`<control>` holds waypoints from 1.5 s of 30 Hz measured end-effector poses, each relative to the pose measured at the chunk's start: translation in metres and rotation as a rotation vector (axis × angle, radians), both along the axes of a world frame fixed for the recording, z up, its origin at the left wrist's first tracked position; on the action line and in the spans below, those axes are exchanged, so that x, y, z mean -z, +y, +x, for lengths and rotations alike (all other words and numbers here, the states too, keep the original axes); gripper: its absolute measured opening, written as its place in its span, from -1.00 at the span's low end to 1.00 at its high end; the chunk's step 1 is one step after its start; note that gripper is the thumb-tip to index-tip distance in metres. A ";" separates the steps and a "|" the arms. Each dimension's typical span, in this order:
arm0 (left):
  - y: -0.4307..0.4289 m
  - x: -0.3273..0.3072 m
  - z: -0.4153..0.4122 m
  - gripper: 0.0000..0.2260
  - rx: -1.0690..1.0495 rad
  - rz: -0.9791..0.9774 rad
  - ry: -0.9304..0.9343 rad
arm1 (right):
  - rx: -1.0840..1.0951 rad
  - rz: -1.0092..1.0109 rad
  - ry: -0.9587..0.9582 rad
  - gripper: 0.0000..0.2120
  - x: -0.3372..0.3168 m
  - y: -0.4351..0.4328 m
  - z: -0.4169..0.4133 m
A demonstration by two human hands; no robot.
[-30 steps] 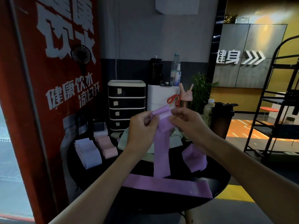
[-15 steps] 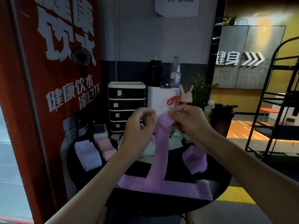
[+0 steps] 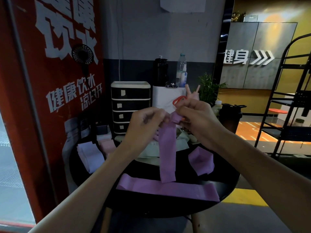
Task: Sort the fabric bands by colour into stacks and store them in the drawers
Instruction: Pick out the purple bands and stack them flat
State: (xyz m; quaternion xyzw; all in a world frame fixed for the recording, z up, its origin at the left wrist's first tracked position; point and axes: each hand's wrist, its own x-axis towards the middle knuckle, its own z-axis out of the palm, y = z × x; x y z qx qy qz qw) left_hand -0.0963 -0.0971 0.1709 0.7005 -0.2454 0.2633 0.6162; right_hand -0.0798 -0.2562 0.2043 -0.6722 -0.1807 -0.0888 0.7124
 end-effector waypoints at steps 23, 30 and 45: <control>0.029 0.059 0.009 -0.79 0.541 0.050 0.674 | 0.092 0.104 0.112 -0.76 0.038 -0.068 0.003; 0.074 0.074 0.005 -0.70 0.429 0.160 0.775 | 0.244 0.161 0.213 -0.80 0.088 -0.105 -0.010; 0.102 0.117 0.016 -0.87 -0.222 0.351 0.648 | 0.328 -0.266 0.180 -0.85 0.185 -0.109 -0.024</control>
